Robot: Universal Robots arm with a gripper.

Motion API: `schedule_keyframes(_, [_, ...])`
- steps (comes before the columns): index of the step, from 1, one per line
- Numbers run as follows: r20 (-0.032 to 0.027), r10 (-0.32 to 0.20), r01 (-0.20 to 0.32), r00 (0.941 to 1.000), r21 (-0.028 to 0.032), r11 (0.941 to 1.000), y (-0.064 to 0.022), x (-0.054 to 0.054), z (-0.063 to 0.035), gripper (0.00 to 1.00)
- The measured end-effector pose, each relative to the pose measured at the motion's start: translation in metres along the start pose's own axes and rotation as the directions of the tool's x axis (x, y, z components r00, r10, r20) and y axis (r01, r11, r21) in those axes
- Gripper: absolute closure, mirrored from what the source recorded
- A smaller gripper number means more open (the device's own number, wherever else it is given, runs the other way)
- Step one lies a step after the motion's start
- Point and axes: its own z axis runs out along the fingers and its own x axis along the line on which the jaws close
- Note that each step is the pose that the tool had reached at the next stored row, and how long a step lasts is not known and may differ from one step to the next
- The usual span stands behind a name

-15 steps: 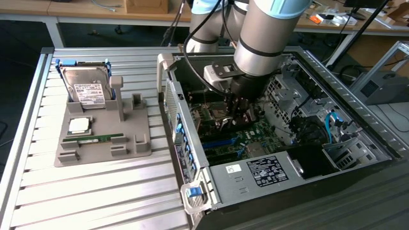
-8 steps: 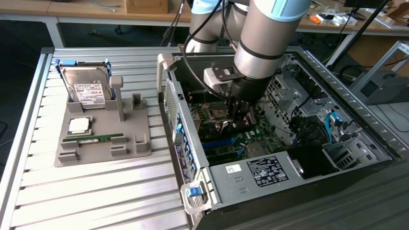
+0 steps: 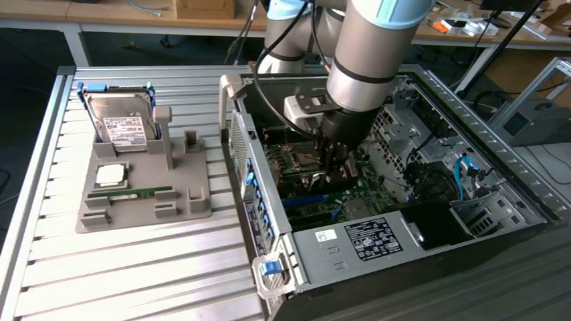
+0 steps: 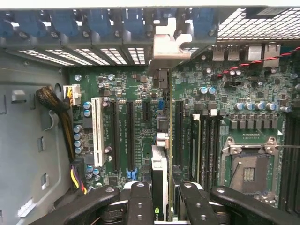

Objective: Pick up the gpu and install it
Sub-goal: 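Insert the gpu into the slot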

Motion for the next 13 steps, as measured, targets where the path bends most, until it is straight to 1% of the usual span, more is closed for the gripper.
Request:
schedule_keyframes(1, [-0.0025,0.001,-0.001,1.0,-0.0001,1.0,0.0,0.0,0.0001,0.73])
schedule_keyframes(4, [-0.0043,0.024,-0.024,0.9997,-0.0004,0.9997,0.0001,-0.0002,0.0006,0.73])
schedule_keyframes(7, [-0.0044,0.03,-0.03,0.9995,-0.0003,0.9996,0.0006,-0.0003,0.0013,0.73])
schedule_keyframes(10, [-0.0044,0.03,-0.03,0.9995,-0.0003,0.9996,0.0036,-0.001,0.0023,0.73])
schedule_keyframes(13, [-0.0042,0.03,-0.03,0.9995,-0.0002,0.9996,0.0069,-0.0048,0.0039,0.73])
